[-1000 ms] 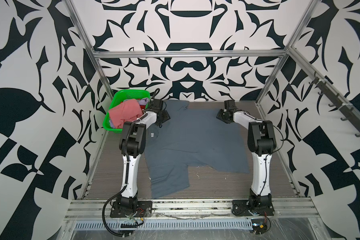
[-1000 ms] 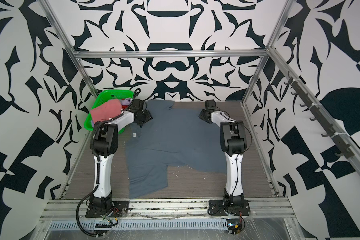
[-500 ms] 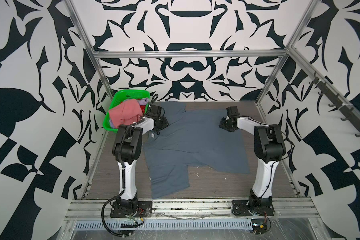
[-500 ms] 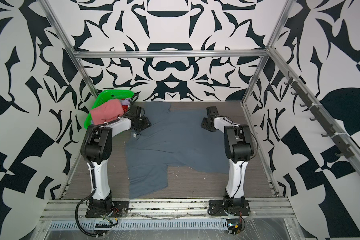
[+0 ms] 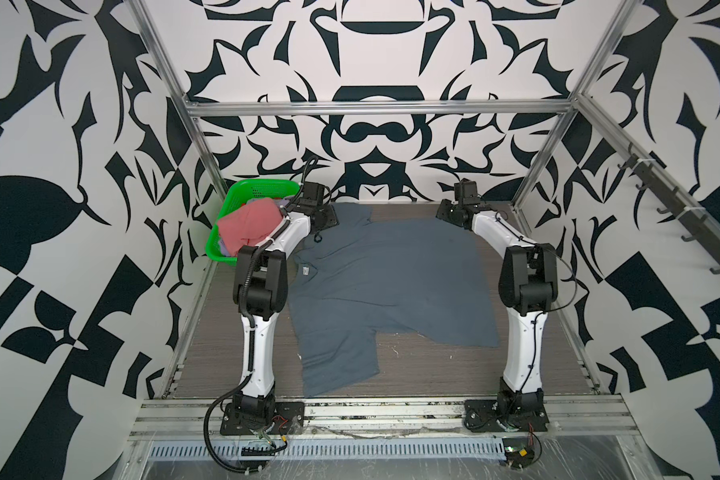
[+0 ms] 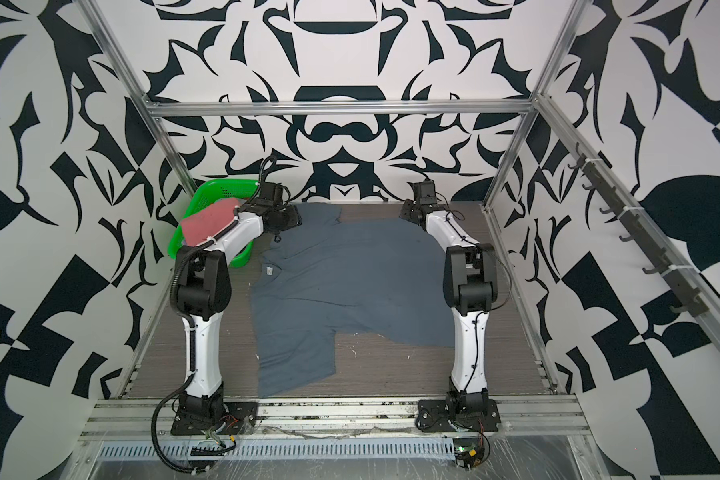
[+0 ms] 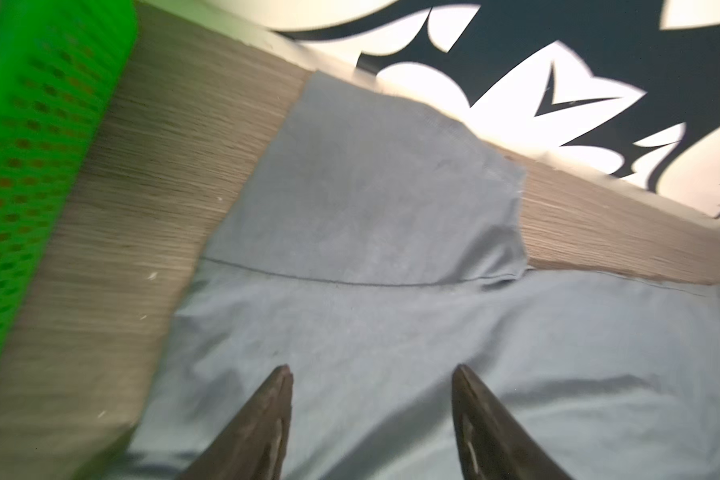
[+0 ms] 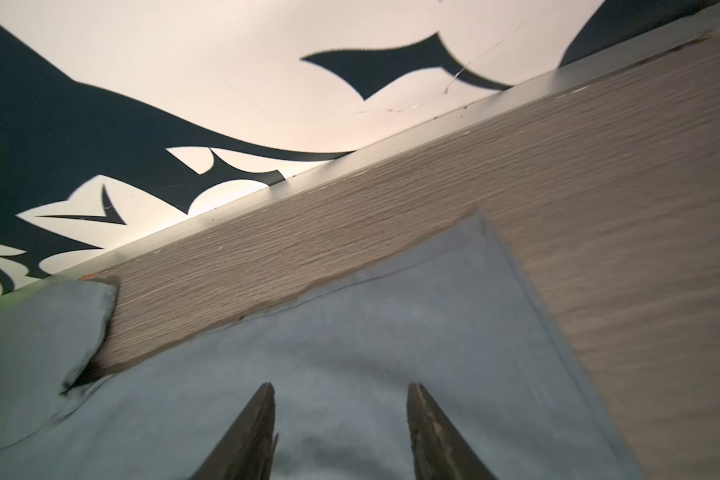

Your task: Fold and stack the t-shirts

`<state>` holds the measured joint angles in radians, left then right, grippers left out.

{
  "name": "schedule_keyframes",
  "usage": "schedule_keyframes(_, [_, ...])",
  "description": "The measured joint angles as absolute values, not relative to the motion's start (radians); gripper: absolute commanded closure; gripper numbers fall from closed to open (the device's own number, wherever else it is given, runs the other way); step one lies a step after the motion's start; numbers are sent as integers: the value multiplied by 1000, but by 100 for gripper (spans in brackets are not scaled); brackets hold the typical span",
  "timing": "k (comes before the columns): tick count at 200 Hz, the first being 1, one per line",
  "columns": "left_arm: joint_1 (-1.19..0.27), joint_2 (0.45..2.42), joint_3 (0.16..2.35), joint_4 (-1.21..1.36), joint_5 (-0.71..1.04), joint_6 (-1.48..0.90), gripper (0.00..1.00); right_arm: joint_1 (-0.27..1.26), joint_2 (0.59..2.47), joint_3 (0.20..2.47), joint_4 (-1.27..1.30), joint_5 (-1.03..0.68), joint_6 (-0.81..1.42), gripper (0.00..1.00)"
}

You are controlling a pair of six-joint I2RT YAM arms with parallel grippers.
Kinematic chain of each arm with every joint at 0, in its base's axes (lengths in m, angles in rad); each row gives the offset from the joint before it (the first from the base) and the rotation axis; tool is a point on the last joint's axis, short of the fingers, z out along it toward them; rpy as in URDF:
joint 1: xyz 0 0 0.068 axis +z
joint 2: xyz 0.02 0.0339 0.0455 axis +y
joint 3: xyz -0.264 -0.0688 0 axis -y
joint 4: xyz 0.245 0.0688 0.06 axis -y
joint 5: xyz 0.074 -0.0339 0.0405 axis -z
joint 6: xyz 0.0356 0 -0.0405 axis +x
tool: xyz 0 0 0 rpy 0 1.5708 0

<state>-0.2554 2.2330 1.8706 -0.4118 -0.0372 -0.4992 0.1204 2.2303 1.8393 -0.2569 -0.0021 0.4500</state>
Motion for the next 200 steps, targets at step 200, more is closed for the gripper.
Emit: schedule_keyframes(200, [-252,2009,1299,-168,128,-623,37,126,1881,1183,-286,-61,398,46])
